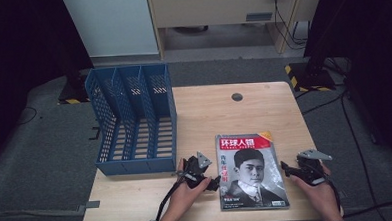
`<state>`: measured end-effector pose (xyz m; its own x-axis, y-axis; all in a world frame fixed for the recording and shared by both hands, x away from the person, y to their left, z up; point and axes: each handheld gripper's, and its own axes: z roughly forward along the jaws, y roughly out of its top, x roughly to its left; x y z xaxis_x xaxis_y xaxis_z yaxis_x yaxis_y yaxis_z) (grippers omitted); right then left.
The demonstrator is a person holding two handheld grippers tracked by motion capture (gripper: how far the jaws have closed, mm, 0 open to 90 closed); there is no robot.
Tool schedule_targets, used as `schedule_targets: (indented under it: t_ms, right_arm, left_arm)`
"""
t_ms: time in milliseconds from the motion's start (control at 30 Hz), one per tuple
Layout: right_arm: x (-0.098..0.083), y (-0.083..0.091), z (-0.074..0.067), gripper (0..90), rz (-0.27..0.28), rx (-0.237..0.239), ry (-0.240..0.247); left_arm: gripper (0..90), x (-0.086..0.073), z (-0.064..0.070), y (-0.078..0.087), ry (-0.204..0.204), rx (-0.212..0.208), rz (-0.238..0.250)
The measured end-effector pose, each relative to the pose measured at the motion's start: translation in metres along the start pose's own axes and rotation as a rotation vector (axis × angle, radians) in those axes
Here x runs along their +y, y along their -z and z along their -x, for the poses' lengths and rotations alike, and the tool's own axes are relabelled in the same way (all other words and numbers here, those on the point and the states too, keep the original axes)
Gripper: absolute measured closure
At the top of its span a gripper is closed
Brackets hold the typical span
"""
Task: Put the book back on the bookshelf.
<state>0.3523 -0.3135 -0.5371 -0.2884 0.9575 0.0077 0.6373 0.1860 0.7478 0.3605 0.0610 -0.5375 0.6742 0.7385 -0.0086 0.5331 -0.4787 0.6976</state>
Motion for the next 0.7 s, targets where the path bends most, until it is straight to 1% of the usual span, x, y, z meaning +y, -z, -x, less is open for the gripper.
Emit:
schedule_targets:
  t_ms: [167, 300, 333, 400, 433, 500, 533, 633, 700]
  right_arm:
    - [0.000, 0.000, 0.000, 30.1, -0.001, 0.000, 0.000]
    - [0.000, 0.001, 0.000, 28.3, -0.002, 0.004, -0.006]
    - [0.000, 0.001, 0.001, 29.4, 0.001, 0.003, -0.006]
    - [0.002, 0.005, 0.003, 31.8, 0.026, -0.013, -0.014]
    - [0.003, 0.008, 0.006, 36.0, 0.044, -0.012, -0.025]
    - [0.005, 0.012, 0.007, 39.5, 0.068, 0.000, -0.041]
    - [0.005, 0.014, 0.008, 41.1, 0.072, 0.004, -0.040]
    - [0.009, 0.019, 0.005, 44.8, 0.101, 0.023, -0.041]
    - [0.011, 0.020, -0.001, 45.6, 0.109, 0.049, -0.032]
  left_arm:
    - [0.0, 0.000, 0.000, 0.000, 0.000, 0.000, 0.000]
    - [0.0, 0.000, 0.000, 0.000, 0.000, -0.001, 0.000]
    - [0.0, 0.000, 0.000, 0.000, -0.001, -0.003, 0.000]
    - [0.0, 0.000, 0.000, 0.001, -0.004, -0.007, 0.001]
    - [0.7, 0.000, 0.000, 0.001, -0.007, -0.012, 0.002]
    - [3.9, 0.001, 0.000, 0.002, 0.008, -0.026, 0.013]
    - [4.6, 0.002, 0.001, 0.004, 0.013, -0.033, 0.026]
    - [5.0, 0.007, 0.004, 0.010, 0.030, -0.049, 0.079]
    - [5.4, 0.010, 0.007, 0.014, 0.030, -0.062, 0.107]
